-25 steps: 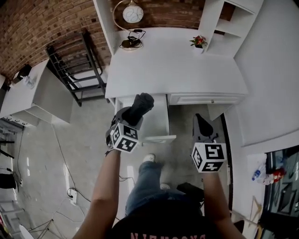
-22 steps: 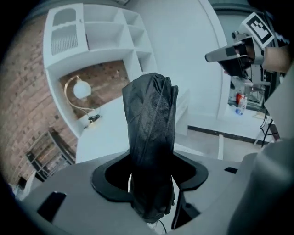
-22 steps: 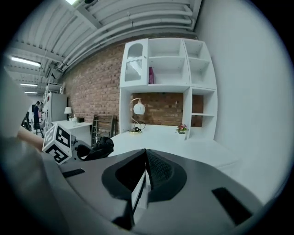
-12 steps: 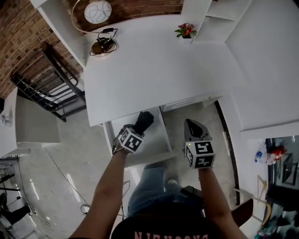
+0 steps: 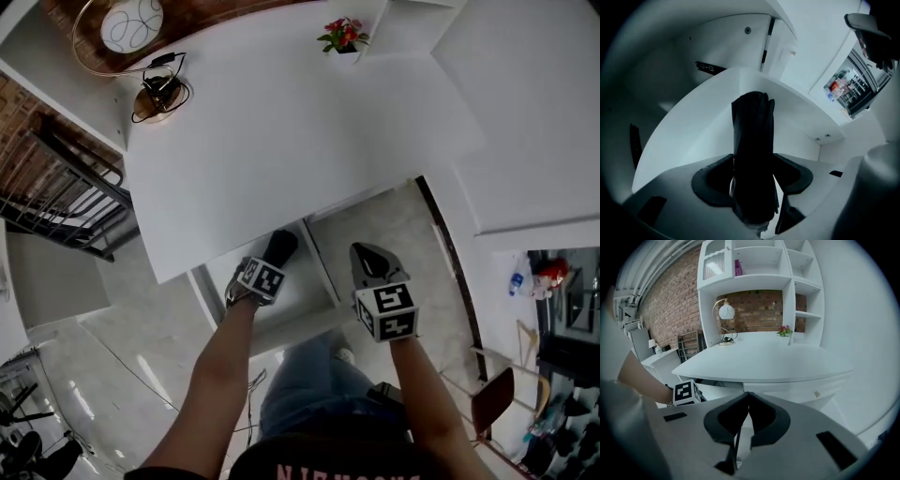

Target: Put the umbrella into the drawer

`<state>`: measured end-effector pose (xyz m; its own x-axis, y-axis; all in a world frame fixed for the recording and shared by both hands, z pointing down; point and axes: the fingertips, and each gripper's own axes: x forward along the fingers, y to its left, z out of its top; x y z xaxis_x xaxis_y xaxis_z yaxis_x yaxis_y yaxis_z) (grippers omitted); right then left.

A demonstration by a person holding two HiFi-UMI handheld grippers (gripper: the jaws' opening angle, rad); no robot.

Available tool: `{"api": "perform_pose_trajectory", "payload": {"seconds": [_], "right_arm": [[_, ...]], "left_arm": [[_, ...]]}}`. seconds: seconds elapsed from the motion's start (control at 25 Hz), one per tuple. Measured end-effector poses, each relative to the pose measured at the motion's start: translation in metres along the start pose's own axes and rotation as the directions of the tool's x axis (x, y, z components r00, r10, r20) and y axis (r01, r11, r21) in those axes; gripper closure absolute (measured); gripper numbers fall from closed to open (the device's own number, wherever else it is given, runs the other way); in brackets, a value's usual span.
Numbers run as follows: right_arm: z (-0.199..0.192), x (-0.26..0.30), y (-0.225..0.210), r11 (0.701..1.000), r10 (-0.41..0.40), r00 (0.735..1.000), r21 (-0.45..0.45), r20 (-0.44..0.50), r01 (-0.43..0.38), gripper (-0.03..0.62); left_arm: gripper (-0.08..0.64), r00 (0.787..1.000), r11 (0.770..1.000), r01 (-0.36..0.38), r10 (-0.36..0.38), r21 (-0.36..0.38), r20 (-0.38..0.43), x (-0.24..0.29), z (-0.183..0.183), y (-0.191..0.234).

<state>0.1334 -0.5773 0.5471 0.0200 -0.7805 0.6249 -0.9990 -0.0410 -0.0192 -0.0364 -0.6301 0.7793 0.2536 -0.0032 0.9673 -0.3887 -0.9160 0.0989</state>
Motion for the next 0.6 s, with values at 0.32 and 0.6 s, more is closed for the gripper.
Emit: {"api": "perform_pose_trajectory", "payload": {"seconds": [0.32, 0.6], "right_arm": [[-0.003, -0.026, -0.005, 1.0, 0.0, 1.0, 0.012, 0.029, 0.0, 0.592], [0.011, -0.091, 0.011, 0.997, 0.061, 0.993, -0.06, 0.103, -0.055, 0.592]], "left_arm": [[0.14, 0.994, 0.996, -0.08, 0.083, -0.046, 0.069, -0.031, 0.009, -0.002], [0.141, 0.946, 0.973, -0.202, 0.223, -0.113, 0.234, -0.121, 0.011, -0.015]]}}
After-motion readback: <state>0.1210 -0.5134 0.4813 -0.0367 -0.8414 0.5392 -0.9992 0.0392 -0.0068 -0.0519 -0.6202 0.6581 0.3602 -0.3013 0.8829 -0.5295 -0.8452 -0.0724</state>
